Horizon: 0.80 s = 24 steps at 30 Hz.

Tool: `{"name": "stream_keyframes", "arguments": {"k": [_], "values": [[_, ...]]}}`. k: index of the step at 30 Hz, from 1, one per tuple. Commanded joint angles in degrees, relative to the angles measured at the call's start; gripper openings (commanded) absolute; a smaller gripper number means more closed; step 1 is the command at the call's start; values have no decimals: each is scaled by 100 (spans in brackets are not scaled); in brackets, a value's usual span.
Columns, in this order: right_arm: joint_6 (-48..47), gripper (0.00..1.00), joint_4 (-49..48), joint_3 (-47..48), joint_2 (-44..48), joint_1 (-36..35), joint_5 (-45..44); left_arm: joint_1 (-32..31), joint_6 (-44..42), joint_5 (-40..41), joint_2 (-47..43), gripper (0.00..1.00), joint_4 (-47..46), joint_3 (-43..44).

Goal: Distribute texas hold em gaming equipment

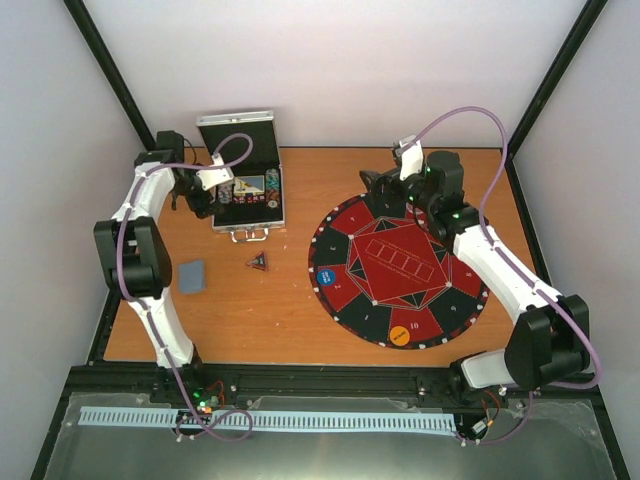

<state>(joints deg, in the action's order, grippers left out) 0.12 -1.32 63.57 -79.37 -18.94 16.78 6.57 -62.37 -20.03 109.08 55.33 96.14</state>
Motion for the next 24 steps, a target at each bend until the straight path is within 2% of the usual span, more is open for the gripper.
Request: {"name": "stream_keyframes", "arguments": {"k": [1, 6, 9, 11, 20, 24], "values": [[-206, 100, -87, 49, 59, -22, 44, 64, -1127, 363, 673, 90, -760, 295], [-278, 100, 36, 58, 15, -14, 23, 116, -1636, 70, 1138, 80, -1287, 554], [-276, 100, 71, 69, -19, -16, 13, 112, -1695, 94, 1422, 71, -1587, 720], [-272, 100, 72, 76, -47, -12, 55, 119, -1737, 200, 1537, 68, -1784, 687], [-279, 100, 135, 133, -217, -12, 46, 120, -1748, 70, 1727, 59, -1822, 629], [-302, 100, 242, 218, -278, -12, 49, 117, -1562, -56, 1813, 49, -1969, 659]]}}
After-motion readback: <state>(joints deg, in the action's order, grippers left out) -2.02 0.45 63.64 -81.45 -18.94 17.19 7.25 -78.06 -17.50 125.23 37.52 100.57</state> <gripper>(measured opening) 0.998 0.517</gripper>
